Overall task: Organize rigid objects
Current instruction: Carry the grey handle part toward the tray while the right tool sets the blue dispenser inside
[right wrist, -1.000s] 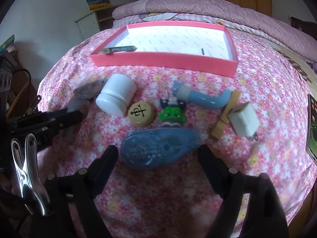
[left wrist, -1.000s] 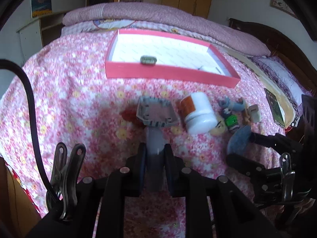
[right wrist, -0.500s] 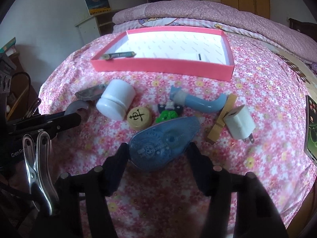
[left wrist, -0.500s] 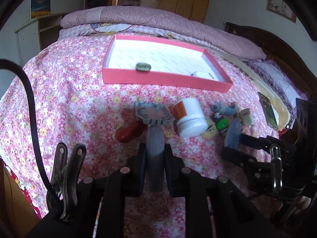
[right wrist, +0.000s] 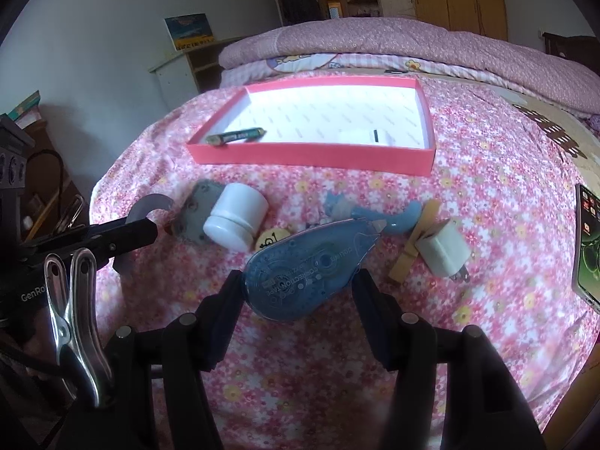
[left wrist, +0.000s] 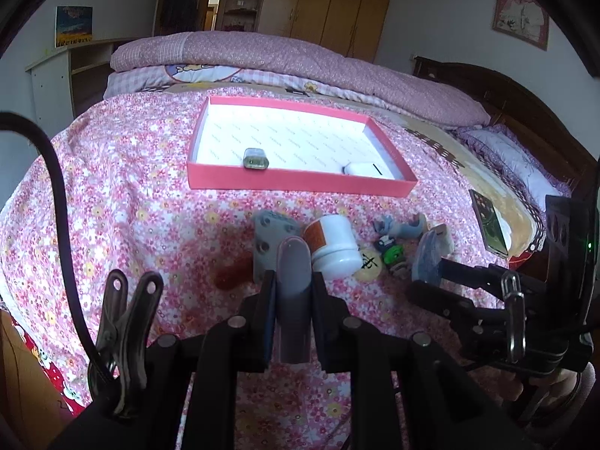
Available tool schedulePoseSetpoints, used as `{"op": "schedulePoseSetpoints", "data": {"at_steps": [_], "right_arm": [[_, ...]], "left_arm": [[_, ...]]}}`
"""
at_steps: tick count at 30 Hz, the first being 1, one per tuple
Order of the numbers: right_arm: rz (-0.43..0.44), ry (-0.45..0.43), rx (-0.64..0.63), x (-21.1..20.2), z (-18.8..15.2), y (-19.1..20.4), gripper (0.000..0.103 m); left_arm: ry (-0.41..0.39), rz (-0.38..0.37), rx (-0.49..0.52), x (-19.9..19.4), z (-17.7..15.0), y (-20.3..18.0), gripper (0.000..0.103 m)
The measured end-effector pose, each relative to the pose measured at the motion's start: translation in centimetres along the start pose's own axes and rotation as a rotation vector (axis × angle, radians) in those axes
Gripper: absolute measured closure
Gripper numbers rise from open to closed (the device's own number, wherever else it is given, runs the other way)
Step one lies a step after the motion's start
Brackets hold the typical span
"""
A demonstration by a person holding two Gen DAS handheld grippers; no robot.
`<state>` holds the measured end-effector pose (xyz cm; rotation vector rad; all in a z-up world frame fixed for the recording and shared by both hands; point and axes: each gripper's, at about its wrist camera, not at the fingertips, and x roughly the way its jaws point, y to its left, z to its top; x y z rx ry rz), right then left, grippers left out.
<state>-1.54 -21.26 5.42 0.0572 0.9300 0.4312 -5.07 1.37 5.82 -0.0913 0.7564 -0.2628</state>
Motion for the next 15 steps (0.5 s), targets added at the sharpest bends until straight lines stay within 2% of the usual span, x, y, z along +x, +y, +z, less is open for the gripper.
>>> {"op": "schedulePoseSetpoints", "data": {"at_steps": [8, 15], "right_arm": [[0.010, -0.006, -0.011, -0.2, 0.2, 0.3, 0.043], [0.009, -0.010, 0.004, 0.1, 1.8, -0.4, 0.043]], "left_arm": [[-0.024, 0.009, 0.011, -0.2, 0.8, -0.1, 0.085], [-0.053, 0.027, 0.019, 0.6, 3.0, 0.2, 0.085]]}}
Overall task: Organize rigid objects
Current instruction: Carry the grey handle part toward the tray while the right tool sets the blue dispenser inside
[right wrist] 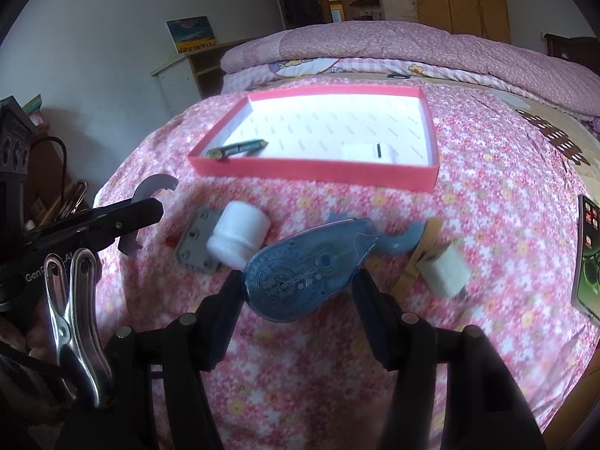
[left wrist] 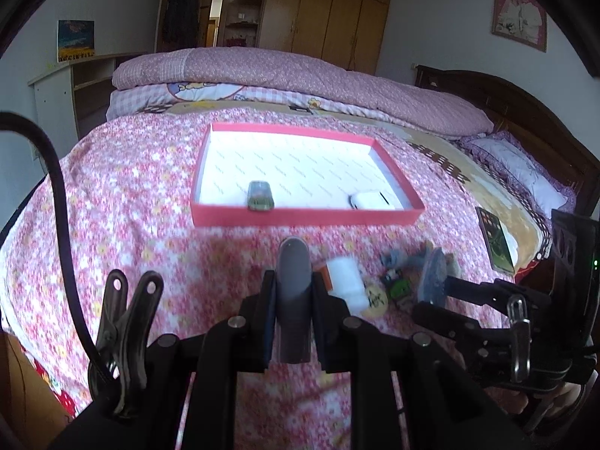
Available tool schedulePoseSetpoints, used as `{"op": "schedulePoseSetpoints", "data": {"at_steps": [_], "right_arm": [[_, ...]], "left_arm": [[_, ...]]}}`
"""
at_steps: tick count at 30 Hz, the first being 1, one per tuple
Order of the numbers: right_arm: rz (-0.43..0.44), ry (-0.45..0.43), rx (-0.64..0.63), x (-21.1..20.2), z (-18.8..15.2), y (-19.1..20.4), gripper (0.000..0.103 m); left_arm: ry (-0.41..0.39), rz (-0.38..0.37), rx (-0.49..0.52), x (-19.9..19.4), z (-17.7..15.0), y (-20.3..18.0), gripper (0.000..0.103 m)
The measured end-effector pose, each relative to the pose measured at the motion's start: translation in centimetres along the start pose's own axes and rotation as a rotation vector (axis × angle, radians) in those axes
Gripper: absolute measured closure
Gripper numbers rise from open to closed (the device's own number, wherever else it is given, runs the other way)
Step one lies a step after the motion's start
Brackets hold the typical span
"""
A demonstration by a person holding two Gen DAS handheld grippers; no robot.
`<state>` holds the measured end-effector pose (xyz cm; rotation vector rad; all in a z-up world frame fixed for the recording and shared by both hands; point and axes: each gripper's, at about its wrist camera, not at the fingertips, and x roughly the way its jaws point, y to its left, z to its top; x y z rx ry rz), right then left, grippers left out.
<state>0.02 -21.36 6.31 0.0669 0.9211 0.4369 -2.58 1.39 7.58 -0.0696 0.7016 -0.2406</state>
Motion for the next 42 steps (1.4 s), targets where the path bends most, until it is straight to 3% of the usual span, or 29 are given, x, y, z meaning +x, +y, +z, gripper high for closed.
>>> {"op": "schedulePoseSetpoints", "data": {"at_steps": [8, 16, 37, 40, 42], "right_arm": [[-0.007, -0.018, 0.015, 0.6, 2.9, -0.9, 0.043], [-0.005, -0.022, 0.011, 1.2, 4.5, -1.0, 0.043], [-0.024, -0.038, 0.035, 2.4, 7.1, -2.9, 0.043], [-0.023, -0.035, 0.036, 2.8, 7.3, -3.1, 0.043], [-0.024, -0.033, 0.036, 3.1, 7.5, -3.1, 0.043]], "left_arm": [[-0.034, 0.022, 0.012, 2.1, 3.1, 0.3, 0.085], [-0.013, 0.052, 0.006, 5.2, 5.0, 0.9, 0.085], [0.060, 0.081, -0.032, 11.3, 7.0, 2.4, 0.085], [0.071, 0.096, -0.035, 11.6, 7.0, 2.5, 0.083], [0.073, 0.102, -0.032, 11.6, 7.0, 2.4, 0.074]]}}
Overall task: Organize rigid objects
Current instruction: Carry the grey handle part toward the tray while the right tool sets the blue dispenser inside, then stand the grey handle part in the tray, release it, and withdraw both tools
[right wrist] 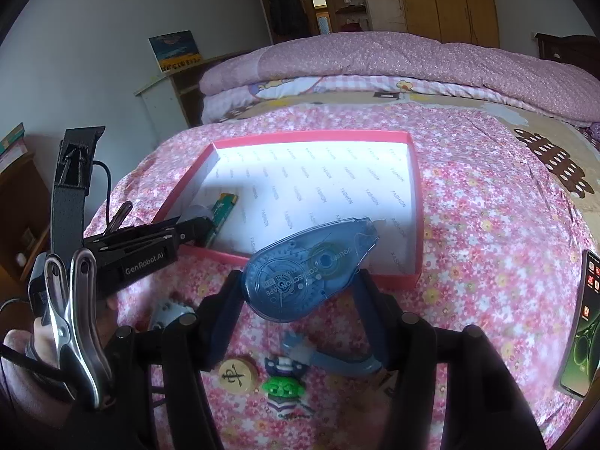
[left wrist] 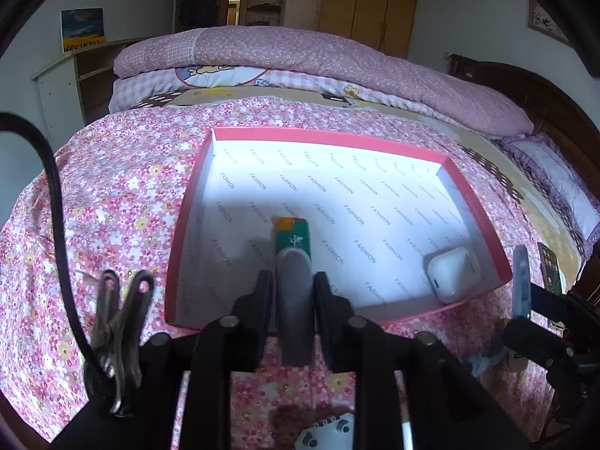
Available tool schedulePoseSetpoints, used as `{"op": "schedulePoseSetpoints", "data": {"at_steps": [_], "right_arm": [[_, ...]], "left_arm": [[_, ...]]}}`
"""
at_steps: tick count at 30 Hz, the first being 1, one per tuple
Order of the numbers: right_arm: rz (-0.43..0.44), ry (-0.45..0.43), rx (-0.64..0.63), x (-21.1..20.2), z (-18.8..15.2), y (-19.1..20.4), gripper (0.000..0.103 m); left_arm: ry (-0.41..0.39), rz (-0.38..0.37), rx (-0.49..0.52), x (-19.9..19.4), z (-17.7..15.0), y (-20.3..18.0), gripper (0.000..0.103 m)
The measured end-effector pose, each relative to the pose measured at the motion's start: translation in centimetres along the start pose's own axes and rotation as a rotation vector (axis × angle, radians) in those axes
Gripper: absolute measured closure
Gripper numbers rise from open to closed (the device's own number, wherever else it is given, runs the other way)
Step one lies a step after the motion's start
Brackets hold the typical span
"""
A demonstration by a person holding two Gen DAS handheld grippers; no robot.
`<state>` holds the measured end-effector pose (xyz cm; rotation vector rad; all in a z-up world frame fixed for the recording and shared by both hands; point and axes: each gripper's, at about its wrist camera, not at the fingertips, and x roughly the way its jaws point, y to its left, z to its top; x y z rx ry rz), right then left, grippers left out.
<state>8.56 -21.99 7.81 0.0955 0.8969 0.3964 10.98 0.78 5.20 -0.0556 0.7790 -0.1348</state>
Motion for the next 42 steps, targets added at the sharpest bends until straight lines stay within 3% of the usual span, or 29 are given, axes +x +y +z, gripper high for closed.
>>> {"op": "schedulePoseSetpoints", "data": {"at_steps": [2, 7, 20, 22, 33, 42], "right_arm": [[-0.003, 0.000, -0.004, 0.3, 0.3, 0.0, 0.043], [-0.011, -0.004, -0.010, 1.2, 1.5, -0.1, 0.043], [-0.056, 0.041, -0.010, 5.3, 3.6, -0.8, 0.043], [-0.069, 0.040, -0.009, 5.6, 3.7, -0.9, 0.037], [-0.072, 0.030, 0.005, 4.5, 3.2, -0.8, 0.033], [-0.052, 0.018, -0.004, 2.4, 2.2, -0.2, 0.033]], "left_arm": [[-0.002, 0.008, 0.000, -0.1, 0.0, -0.1, 0.063], [-0.003, 0.023, 0.010, -0.3, 0.0, -0.4, 0.058], [0.009, 0.043, 0.025, 0.0, 0.1, -0.7, 0.058], [0.009, 0.043, 0.024, 0.0, 0.1, -0.7, 0.058], [0.009, 0.045, 0.022, -0.3, 0.1, -0.5, 0.058], [-0.005, 0.024, 0.021, -2.9, -0.8, -0.7, 0.058]]}}
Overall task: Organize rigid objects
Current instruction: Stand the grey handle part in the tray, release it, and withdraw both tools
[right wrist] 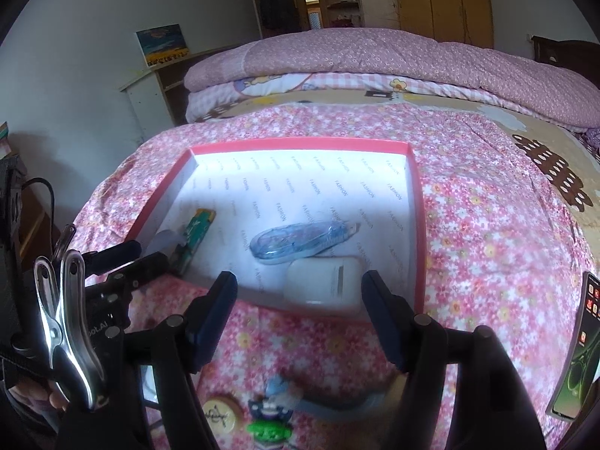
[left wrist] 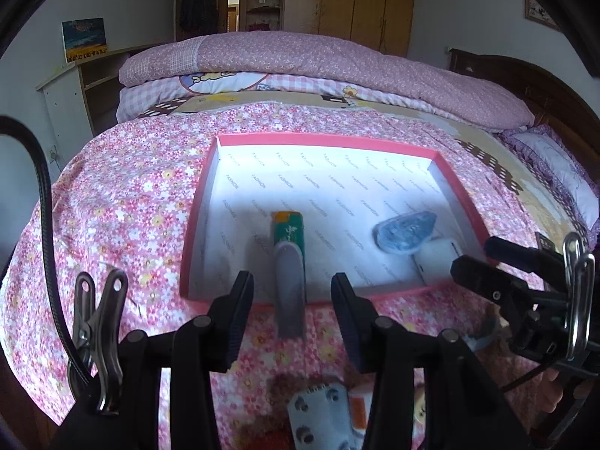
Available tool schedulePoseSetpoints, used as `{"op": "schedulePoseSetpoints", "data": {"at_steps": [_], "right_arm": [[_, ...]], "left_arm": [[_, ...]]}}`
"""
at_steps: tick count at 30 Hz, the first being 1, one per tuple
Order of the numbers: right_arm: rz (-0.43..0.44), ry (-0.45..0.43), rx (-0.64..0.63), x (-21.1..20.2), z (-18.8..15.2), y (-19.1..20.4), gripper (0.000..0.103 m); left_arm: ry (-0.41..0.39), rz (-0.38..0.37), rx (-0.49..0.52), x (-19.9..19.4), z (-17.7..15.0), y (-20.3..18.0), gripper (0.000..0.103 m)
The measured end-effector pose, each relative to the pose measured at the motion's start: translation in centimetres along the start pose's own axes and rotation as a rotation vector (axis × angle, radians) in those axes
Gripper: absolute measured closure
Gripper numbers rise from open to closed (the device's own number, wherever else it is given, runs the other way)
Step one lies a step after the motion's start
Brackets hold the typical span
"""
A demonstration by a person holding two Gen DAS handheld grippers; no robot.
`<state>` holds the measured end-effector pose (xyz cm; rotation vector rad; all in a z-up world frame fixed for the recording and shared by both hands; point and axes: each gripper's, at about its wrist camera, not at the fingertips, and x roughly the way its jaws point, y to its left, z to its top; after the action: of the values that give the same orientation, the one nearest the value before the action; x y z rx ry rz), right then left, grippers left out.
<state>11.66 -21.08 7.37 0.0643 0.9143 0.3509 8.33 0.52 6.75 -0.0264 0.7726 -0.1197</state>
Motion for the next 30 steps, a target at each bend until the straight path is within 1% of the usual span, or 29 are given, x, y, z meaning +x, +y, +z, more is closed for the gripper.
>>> {"op": "schedulePoseSetpoints", "data": {"at_steps": [5, 12, 22, 30], "right_arm": [[0.009, -0.009, -0.015, -1.3, -0.9, 0.6, 0.033], [0.035, -0.008, 0.005, -2.1, -2.3, 1.1, 0.033], [0.044, 0.012, 0.019, -3.3, -4.7, 1.3, 0.033], [0.032, 0.029, 0.034, -3.8, -6.5, 0.9, 0.033]], "left_arm": [[-0.001, -0.007, 0.003, -1.3, -0.9, -0.5, 0.058], [0.003, -0.016, 0.008, -2.8, -1.9, -1.1, 0.058], [0.020, -0.032, 0.012, -3.8, -3.5, -1.5, 0.058], [0.040, -0.038, 0.021, -4.1, -4.6, -1.8, 0.058]]}}
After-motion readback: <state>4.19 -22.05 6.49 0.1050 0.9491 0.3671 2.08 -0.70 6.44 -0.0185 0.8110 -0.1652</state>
